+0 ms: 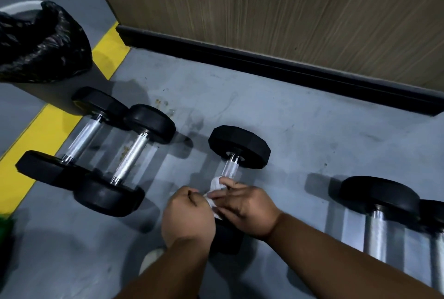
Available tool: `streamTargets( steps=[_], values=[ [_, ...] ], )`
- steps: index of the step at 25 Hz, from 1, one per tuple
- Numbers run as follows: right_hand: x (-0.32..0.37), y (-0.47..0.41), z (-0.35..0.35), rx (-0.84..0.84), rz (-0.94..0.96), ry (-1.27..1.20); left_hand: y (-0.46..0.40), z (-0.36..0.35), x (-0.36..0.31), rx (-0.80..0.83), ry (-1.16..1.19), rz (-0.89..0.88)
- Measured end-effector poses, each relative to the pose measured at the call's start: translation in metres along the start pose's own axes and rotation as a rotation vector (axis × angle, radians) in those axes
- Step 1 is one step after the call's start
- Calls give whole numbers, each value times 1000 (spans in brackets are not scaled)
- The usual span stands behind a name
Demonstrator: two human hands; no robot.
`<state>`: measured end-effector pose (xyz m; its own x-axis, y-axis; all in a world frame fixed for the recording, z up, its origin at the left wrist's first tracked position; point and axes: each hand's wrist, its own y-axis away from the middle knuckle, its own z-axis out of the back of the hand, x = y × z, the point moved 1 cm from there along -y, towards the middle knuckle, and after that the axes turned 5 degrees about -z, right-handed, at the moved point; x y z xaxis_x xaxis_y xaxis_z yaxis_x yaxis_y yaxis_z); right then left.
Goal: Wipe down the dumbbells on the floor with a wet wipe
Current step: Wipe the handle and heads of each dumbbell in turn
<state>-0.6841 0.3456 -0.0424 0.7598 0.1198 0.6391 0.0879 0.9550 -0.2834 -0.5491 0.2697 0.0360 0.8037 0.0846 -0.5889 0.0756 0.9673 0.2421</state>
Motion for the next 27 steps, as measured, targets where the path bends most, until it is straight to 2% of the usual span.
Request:
streamTargets(
  steps=[3, 6, 9, 11, 15, 17, 21, 23, 27],
  values=[
    [-10, -8, 9, 70, 38, -22, -2, -5, 5, -38, -8, -87],
    [-19, -32, 12, 27, -98, 26, -2, -7, 6, -63, -11, -155],
    [-15, -33, 10, -67, -234, -29, -2, -6, 7, -86, -7, -185],
    [0, -18, 8, -61, -173, -19, 0, -5, 8, -102, -4, -195],
    [3, -11, 13, 50, 73, 30, 1, -4, 6, -144, 22, -241],
    [-10, -25, 16, 67, 19, 54, 0, -5, 6, -142, 11, -246],
    [-27, -42, 23, -103, -207, 51, 0, -4, 6, -100, -24, -243],
    [-16, -32, 16, -83, -159, 16, -1, -5, 8, -99, -22, -243],
    [8, -13, 7, 68, 40, -57, -2, -5, 9, -109, -24, -250]
  ],
)
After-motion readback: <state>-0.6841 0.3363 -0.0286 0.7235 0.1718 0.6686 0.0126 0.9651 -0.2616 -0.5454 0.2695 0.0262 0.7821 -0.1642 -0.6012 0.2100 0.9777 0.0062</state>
